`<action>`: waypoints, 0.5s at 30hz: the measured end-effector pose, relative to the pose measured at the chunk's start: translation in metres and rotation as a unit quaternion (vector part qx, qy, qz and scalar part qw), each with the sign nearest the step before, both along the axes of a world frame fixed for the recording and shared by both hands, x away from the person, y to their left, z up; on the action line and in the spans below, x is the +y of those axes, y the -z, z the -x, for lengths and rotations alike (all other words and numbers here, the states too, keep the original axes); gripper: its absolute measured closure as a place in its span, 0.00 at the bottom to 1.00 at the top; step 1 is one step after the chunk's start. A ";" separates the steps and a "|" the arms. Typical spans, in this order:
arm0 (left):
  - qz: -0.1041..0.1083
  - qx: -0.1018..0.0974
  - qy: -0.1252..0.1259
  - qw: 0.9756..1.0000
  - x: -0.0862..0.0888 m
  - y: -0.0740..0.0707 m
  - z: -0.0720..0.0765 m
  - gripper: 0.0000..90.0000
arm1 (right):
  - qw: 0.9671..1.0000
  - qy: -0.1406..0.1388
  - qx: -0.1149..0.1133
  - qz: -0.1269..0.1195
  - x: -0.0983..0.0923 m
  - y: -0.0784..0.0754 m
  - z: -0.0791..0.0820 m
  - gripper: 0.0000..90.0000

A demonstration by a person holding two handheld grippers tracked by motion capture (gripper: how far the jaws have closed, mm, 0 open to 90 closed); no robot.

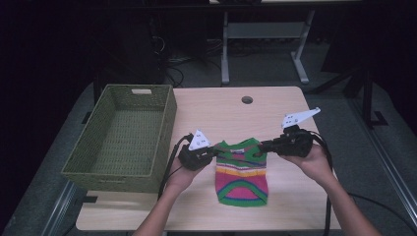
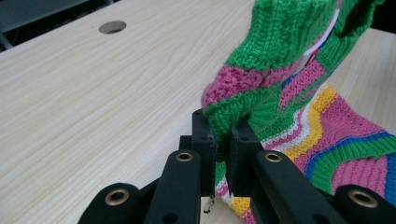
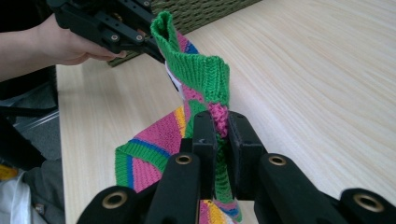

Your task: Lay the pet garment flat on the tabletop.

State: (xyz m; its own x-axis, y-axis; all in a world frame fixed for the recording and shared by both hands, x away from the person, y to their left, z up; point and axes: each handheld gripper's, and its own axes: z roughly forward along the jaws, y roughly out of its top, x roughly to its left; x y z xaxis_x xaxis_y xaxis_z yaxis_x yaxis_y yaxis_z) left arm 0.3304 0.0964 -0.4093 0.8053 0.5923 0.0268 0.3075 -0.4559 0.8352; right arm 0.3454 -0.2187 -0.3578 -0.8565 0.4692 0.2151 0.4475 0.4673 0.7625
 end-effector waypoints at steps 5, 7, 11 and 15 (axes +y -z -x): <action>-0.004 0.005 -0.010 1.000 -0.001 0.002 -0.005 0.92 | 1.000 0.011 0.003 0.010 0.001 0.002 -0.011 0.91; -0.012 0.004 -0.013 1.000 -0.001 0.002 -0.006 0.92 | 1.000 0.015 0.008 0.010 0.002 0.004 -0.015 0.91; -0.012 0.010 -0.021 1.000 -0.001 0.002 -0.010 0.92 | 1.000 0.022 0.008 0.011 0.003 0.006 -0.023 0.91; -0.005 0.015 -0.032 0.999 -0.003 0.003 -0.014 0.92 | 0.999 0.033 0.007 0.018 0.004 0.010 -0.029 0.91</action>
State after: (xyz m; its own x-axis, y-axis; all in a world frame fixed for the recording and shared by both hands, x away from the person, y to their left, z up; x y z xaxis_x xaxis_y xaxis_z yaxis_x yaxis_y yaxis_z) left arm 0.3446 0.0937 -0.4119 0.7664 0.6423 0.0096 0.3603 -0.4422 0.8214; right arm 0.3742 -0.2146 -0.3676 -0.8201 0.5328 0.2085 0.4887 0.4627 0.7397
